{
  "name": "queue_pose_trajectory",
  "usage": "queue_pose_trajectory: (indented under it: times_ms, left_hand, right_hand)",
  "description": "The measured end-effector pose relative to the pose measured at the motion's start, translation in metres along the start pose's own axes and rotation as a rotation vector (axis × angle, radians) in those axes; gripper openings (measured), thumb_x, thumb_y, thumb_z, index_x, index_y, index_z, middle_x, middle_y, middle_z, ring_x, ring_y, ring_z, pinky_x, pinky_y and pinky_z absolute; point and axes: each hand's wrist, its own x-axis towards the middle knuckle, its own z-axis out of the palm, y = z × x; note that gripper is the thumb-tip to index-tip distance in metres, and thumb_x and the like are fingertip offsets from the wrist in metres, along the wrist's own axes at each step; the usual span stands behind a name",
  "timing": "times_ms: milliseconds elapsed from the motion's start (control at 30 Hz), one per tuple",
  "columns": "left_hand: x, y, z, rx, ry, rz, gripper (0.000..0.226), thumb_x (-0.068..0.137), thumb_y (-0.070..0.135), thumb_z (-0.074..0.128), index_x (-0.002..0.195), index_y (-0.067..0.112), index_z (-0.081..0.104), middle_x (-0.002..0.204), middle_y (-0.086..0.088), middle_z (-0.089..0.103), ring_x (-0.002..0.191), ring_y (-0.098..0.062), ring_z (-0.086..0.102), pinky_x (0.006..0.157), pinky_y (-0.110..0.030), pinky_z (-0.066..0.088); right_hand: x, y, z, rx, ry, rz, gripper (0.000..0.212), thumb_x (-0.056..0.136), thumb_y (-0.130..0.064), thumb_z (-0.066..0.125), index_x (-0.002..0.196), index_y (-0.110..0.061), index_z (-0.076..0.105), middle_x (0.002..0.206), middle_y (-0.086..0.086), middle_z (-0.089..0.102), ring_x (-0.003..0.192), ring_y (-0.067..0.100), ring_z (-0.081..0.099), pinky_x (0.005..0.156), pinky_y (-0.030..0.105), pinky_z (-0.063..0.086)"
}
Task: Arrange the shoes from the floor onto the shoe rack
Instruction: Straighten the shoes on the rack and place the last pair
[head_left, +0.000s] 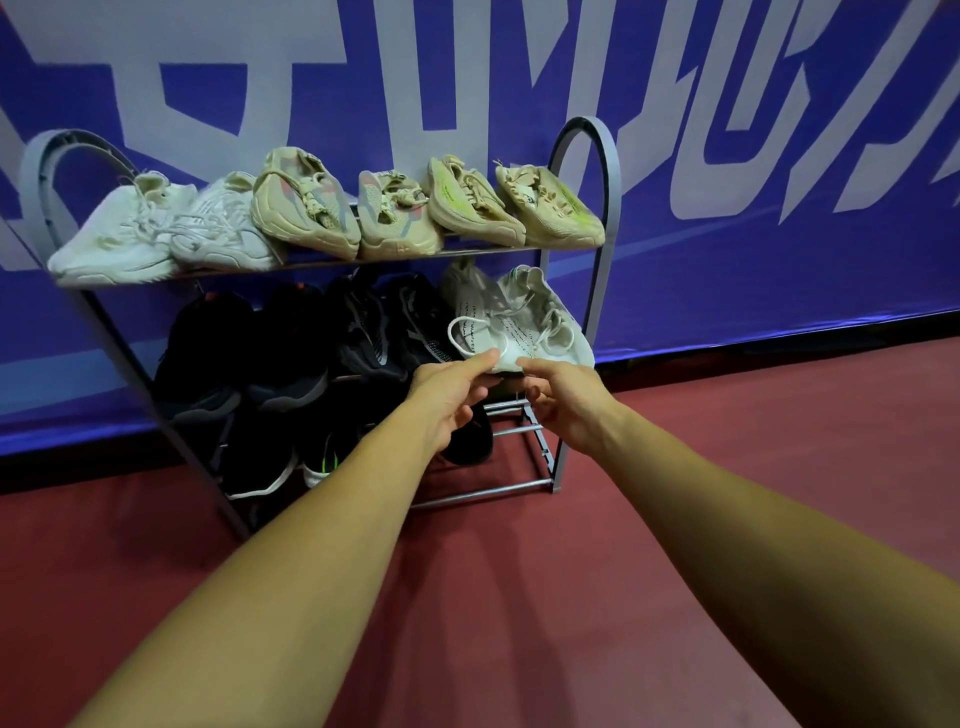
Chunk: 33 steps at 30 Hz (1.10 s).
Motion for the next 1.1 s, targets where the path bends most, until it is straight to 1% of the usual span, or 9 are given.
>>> queue_pose_trajectory:
  times_ms: [167,267,367,467,600,800,900,1000,1100]
  left_hand:
    - [-0.004,-0.004,0.002,0.016,0.058,0.035,0.026,0.080,0.043,0.080,0.083,0.018,0.074,0.082,0.003,0.077,0.062,-0.004,0.053,0.050,-0.019,0.029]
    - [-0.005,-0.003,0.000,0.055,0.041,0.049,0.027,0.081,0.043,0.079,0.089,0.019,0.075,0.081,0.006,0.075,0.067,-0.005,0.054,0.053,-0.020,0.031]
    - [-0.007,-0.004,-0.004,0.072,0.035,0.045,0.025,0.080,0.043,0.079,0.090,0.021,0.073,0.082,0.006,0.074,0.069,-0.006,0.055,0.054,-0.020,0.032]
    - [-0.011,-0.006,-0.009,0.075,0.014,0.035,0.024,0.081,0.043,0.079,0.092,0.022,0.073,0.082,0.006,0.072,0.068,-0.005,0.056,0.054,-0.019,0.032]
    - [-0.016,-0.008,-0.017,0.091,0.016,0.023,0.023,0.083,0.043,0.076,0.093,0.022,0.073,0.083,0.006,0.072,0.067,-0.005,0.057,0.053,-0.017,0.033]
    - [-0.019,-0.012,-0.030,0.074,0.052,-0.040,0.021,0.092,0.039,0.067,0.097,0.019,0.067,0.086,0.005,0.071,0.064,-0.005,0.057,0.049,-0.016,0.034]
    - [-0.019,-0.015,-0.035,0.079,0.048,-0.061,0.019,0.094,0.037,0.065,0.098,0.018,0.065,0.087,0.004,0.070,0.063,-0.005,0.056,0.050,-0.016,0.033]
    - [-0.014,-0.016,-0.040,0.039,0.074,-0.076,0.023,0.093,0.038,0.066,0.103,0.018,0.065,0.089,0.004,0.070,0.064,-0.005,0.057,0.047,-0.015,0.033]
    - [-0.010,-0.014,-0.038,-0.018,0.087,-0.082,0.030,0.090,0.045,0.069,0.100,0.017,0.066,0.090,0.002,0.071,0.065,-0.006,0.057,0.047,-0.015,0.033]
  right_hand:
    - [-0.002,0.000,0.013,-0.010,0.148,-0.050,0.010,0.088,-0.013,0.074,0.090,-0.006,0.067,0.057,0.001,0.060,0.045,0.006,0.045,0.033,0.016,0.029]
    - [0.000,0.001,0.017,-0.030,0.205,-0.064,0.020,0.088,-0.020,0.075,0.099,-0.005,0.069,0.063,0.001,0.057,0.050,0.008,0.046,0.031,0.016,0.029]
    - [-0.001,0.001,0.018,-0.045,0.196,-0.076,0.024,0.090,-0.024,0.073,0.103,-0.005,0.070,0.063,0.000,0.057,0.048,0.006,0.045,0.034,0.017,0.029]
    - [-0.009,0.001,0.015,-0.103,0.115,-0.108,0.022,0.091,-0.028,0.070,0.097,-0.007,0.069,0.069,0.002,0.061,0.041,0.004,0.044,0.041,0.019,0.030]
    - [-0.021,0.003,0.013,-0.232,0.069,-0.096,0.028,0.089,-0.037,0.072,0.099,-0.012,0.070,0.085,0.005,0.074,0.055,0.003,0.059,0.052,0.017,0.041]
    - [-0.030,0.004,0.017,-0.068,0.030,-0.050,0.011,0.096,-0.013,0.062,0.105,-0.007,0.060,0.080,0.009,0.070,0.038,0.001,0.049,0.037,0.013,0.030]
    - [-0.027,0.005,0.012,-0.026,0.064,-0.014,0.021,0.097,-0.019,0.062,0.110,-0.003,0.060,0.088,0.012,0.072,0.037,0.003,0.051,0.036,0.013,0.031]
    - [-0.023,0.011,0.003,0.051,0.152,0.033,0.033,0.095,-0.029,0.066,0.117,-0.003,0.064,0.117,0.016,0.068,0.036,0.004,0.058,0.033,0.015,0.035]
    - [-0.016,0.014,-0.002,0.115,0.255,0.053,0.034,0.095,-0.030,0.066,0.120,-0.008,0.059,0.115,0.017,0.070,0.033,0.003,0.054,0.031,0.015,0.031]
